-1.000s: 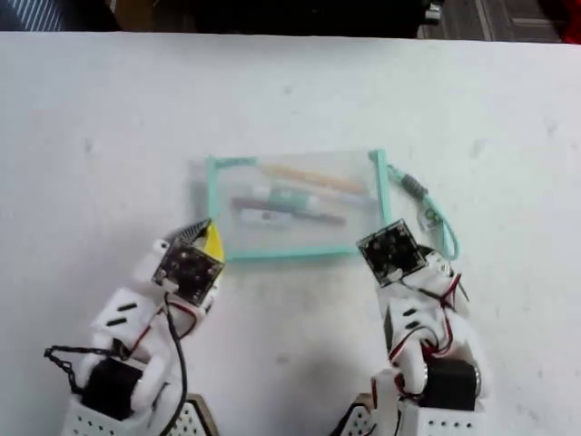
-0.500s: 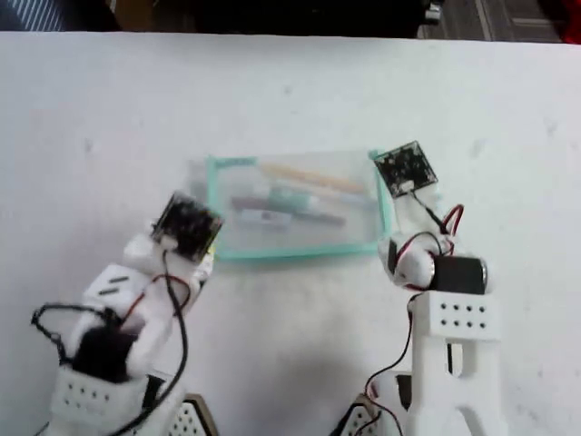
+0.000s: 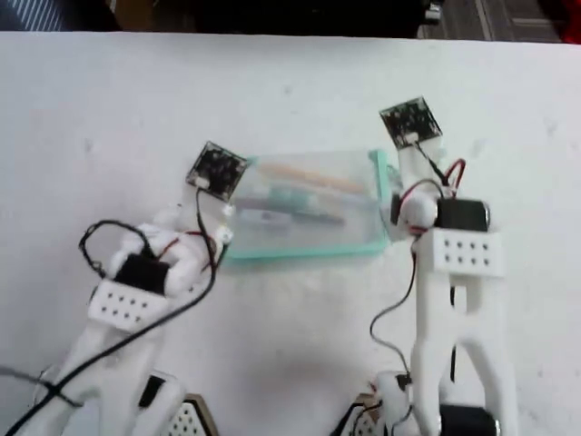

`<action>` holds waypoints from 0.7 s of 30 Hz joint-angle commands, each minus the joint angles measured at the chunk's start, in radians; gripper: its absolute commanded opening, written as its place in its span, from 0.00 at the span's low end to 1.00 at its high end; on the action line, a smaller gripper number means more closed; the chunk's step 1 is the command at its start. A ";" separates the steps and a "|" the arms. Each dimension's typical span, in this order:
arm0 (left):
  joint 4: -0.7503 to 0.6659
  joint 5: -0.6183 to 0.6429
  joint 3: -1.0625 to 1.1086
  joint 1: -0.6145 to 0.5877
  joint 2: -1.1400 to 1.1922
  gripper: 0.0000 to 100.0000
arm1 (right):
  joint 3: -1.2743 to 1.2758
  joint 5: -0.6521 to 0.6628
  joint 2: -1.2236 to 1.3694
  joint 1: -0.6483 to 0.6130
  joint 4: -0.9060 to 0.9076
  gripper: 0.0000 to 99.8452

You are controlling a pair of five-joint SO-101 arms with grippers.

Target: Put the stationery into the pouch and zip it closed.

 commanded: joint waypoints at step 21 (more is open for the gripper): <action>-0.201 0.003 0.129 0.002 -0.051 0.02 | -0.770 0.238 0.955 0.102 0.012 0.19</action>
